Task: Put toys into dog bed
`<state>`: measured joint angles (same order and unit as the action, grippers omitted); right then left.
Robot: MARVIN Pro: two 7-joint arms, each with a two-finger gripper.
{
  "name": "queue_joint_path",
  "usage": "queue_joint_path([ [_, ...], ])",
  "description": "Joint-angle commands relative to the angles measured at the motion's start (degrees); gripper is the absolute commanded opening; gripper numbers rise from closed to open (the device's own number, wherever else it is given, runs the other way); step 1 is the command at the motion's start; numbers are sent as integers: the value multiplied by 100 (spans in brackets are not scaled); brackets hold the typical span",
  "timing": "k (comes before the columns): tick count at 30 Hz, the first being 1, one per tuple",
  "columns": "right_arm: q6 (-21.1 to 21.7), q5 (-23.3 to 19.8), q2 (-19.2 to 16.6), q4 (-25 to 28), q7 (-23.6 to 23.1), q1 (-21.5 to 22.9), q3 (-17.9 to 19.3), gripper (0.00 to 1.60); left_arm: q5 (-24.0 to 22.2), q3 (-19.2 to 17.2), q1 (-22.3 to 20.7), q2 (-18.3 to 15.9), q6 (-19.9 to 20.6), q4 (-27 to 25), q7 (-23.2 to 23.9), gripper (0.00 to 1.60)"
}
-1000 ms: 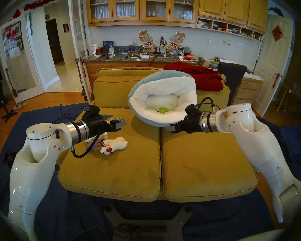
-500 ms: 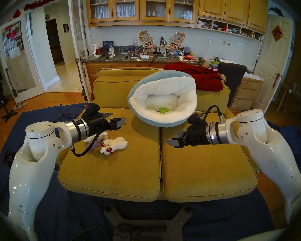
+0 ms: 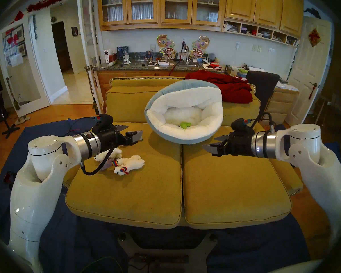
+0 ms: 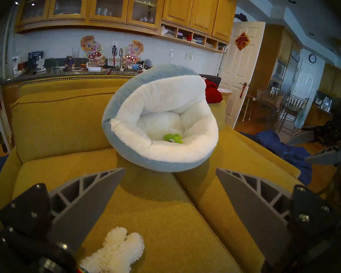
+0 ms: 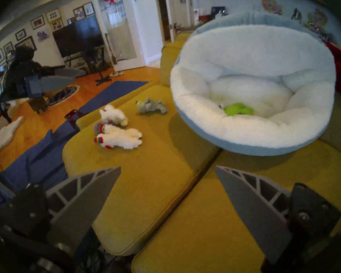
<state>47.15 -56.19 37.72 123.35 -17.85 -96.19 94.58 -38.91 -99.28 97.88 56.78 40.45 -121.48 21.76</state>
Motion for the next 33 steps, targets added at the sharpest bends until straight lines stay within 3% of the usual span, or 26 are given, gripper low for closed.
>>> queue_joint_path([
  [1,-333,-33,395,329,-16,-659,385,160,-7,-77,-178,21,-107,-139,-11,160],
  [10,-897,279,608,638,33,-1417,576,160,2,-78,-181,35,-115,-141,-12,160],
  [22,-1311,800,667,726,84,-1555,362,160,9,-80,-182,43,-119,-142,-10,160],
  [33,-1227,810,520,674,-279,-1541,268,160,12,-81,-183,46,-118,-142,-8,160],
])
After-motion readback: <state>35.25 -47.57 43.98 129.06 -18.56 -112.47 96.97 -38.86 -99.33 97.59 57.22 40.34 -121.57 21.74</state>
